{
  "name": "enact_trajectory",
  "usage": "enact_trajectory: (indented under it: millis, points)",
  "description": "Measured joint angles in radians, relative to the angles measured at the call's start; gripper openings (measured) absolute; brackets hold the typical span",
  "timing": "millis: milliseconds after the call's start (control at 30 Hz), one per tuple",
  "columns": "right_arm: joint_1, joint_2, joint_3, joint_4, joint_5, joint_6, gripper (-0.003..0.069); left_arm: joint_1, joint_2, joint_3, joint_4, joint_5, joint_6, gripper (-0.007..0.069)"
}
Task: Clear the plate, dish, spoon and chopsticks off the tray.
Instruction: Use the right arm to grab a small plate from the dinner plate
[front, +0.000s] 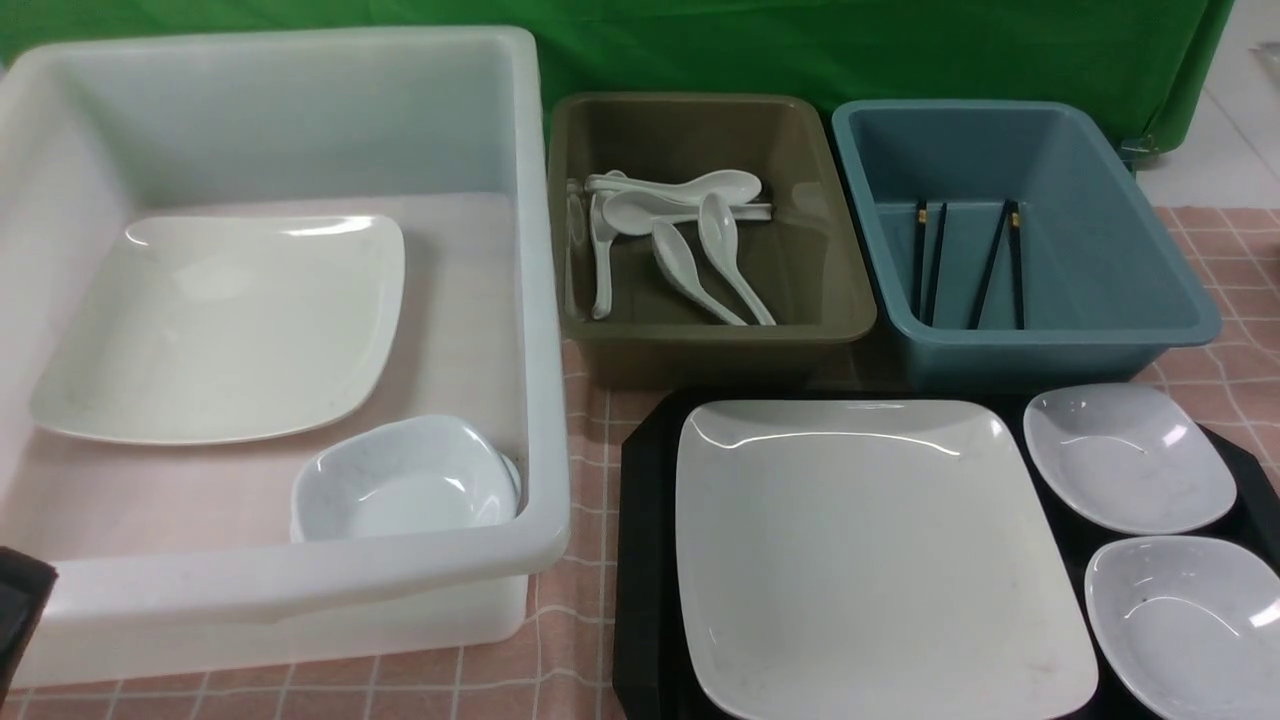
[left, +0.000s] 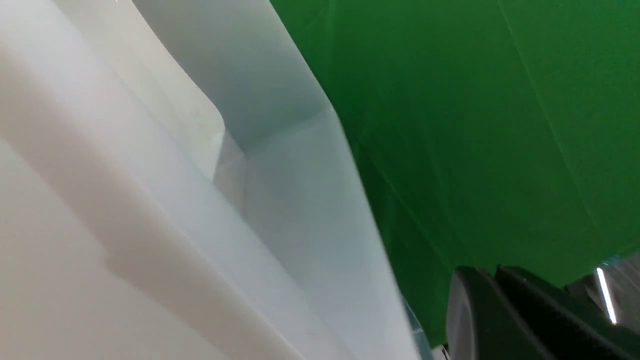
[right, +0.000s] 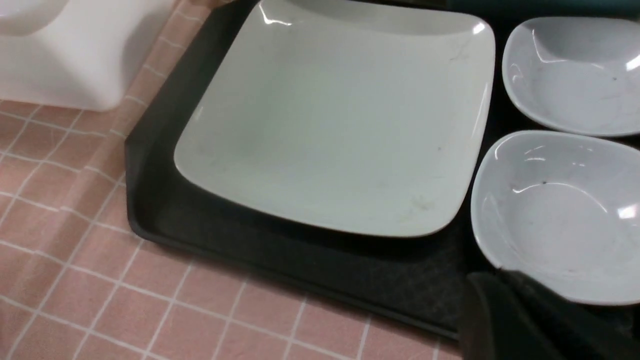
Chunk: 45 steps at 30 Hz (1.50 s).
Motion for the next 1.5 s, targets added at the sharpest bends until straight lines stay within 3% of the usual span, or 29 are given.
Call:
enact_trajectory:
  millis: [267,433,567,800,833,867,1000,1300,1433,1500]
  points:
    - [0.000,0.167,0.000,-0.007,0.026,0.004,0.0043,0.000,0.100,-0.363,0.066,0.209,0.112,0.0020]
    - [0.000,0.354,0.000,-0.081,0.125,0.004,0.0030,0.000,0.257,-0.464,0.128,0.374,0.123,0.0020]
    - [0.003,0.587,-0.006,-0.097,0.096,0.000,0.0043,0.000,0.420,-0.483,0.138,0.492,0.177,0.0020]
    - [0.083,0.818,-0.083,-0.122,0.018,-0.029,0.0255,0.000,0.553,-0.483,0.139,0.582,0.252,0.0020]
    - [0.117,0.879,-0.102,-0.168,-0.013,-0.023,0.0331,0.000,0.570,-0.483,0.139,0.593,0.261,0.0020]
    - [0.133,0.902,-0.106,-0.202,-0.030,-0.018,0.0361,0.000,0.574,-0.483,0.139,0.594,0.269,0.0020]
    - [0.191,1.018,-0.109,-0.338,-0.077,0.025,0.0405,0.000,0.577,-0.483,0.141,0.596,0.291,0.0020]
    - [0.203,1.197,-0.110,-0.489,-0.140,0.090,0.0375,0.000,0.577,-0.483,0.142,0.596,0.299,0.0020]
    - [0.203,1.232,-0.110,-0.510,-0.174,0.101,0.0237,0.000,0.577,-0.483,0.142,0.596,0.301,0.0020]
    - [0.204,1.233,-0.112,-0.515,-0.172,0.102,0.0203,0.000,0.577,-0.483,0.142,0.596,0.301,0.0020]
